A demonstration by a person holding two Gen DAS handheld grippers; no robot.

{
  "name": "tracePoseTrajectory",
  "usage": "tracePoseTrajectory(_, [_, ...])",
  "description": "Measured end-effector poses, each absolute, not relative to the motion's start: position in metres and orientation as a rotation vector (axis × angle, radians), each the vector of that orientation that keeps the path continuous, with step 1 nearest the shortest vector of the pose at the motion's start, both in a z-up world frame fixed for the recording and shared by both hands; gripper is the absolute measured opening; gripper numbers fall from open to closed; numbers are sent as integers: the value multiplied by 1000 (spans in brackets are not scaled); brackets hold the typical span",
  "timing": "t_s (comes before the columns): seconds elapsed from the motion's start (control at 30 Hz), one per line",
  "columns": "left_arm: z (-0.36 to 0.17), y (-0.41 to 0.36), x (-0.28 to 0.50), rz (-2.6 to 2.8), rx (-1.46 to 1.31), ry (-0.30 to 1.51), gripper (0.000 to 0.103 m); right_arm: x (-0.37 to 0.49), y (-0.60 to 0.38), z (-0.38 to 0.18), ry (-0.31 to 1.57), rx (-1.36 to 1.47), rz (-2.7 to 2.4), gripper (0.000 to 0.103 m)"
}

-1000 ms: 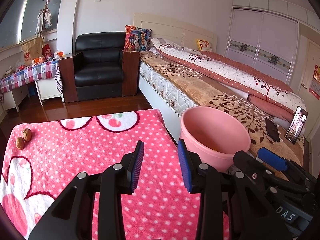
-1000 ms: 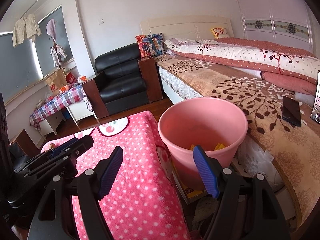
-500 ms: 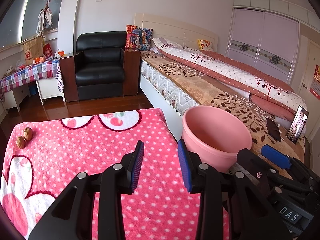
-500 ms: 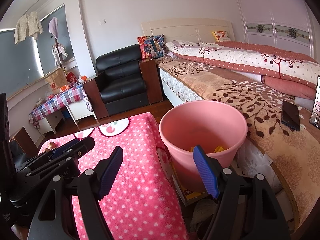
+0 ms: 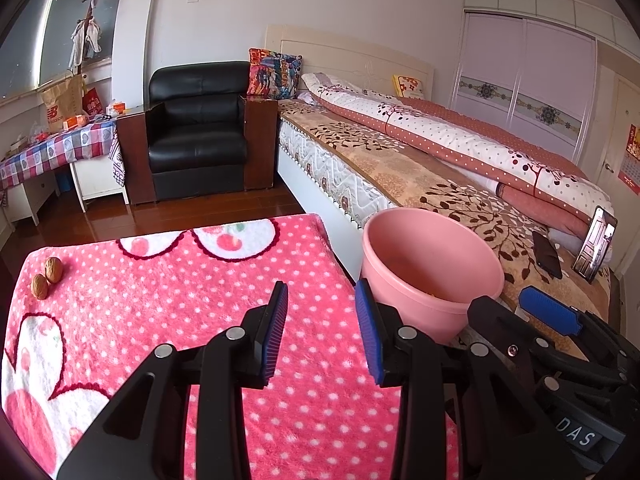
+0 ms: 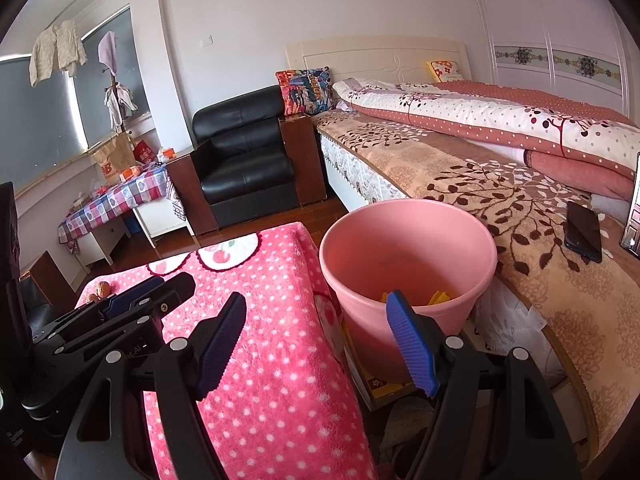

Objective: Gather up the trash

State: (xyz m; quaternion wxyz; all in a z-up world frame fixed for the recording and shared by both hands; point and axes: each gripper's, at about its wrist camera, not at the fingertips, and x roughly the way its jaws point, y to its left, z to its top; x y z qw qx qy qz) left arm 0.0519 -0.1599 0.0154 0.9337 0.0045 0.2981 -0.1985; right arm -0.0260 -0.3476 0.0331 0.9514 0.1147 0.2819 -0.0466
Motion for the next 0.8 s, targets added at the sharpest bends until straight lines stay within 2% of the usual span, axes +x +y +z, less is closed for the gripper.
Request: tracePoseTrajectory(0.8, [15,-162,49,-413,18,610,35,-26,-349,28,581,242,-97,72])
